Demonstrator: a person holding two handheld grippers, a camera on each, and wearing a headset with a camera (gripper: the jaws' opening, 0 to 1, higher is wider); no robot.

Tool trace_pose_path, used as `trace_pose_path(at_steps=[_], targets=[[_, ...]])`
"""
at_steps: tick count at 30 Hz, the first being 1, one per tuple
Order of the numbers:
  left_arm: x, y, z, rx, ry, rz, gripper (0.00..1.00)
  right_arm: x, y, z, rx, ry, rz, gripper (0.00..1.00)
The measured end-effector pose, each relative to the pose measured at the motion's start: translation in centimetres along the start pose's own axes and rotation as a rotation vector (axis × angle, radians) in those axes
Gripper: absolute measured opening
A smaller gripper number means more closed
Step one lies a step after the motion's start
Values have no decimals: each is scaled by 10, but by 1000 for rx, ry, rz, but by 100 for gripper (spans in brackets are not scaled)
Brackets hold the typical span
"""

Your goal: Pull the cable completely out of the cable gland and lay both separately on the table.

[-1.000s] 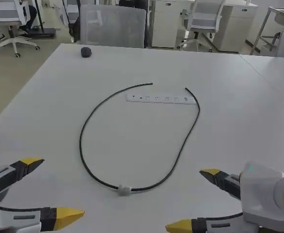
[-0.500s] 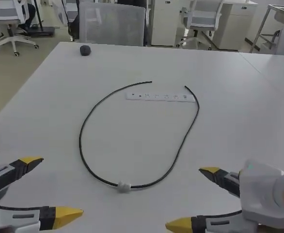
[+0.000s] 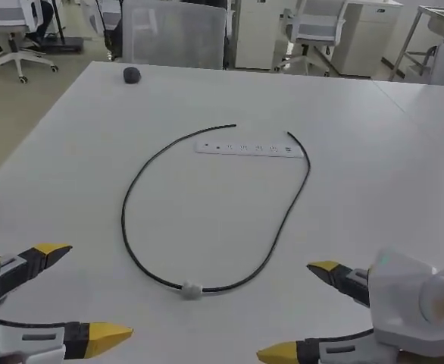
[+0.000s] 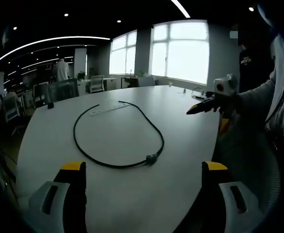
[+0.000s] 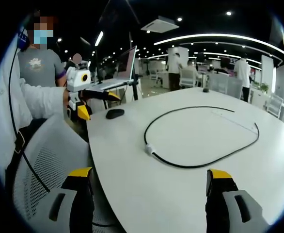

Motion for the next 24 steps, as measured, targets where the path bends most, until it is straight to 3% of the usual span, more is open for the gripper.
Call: trace_pose_path(at_steps=[11,24], targets=[[-4,-2,3,8,-5,27,100,-18,-1,0,18,14,-54,96],[-12,-3,7,30,6,58,100,-55,-8,-3,87,30,-116,84]])
Point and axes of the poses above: the centre of the closed fingertips' face, and the gripper's own axes: x roughly backward along the fingers, y roughly to its left, z roughly out of its underside, the point moved 2 cm from there along x, roughly backward along the fingers, and after that the axes turned 12 degrees about x, right-handed, at the moved point
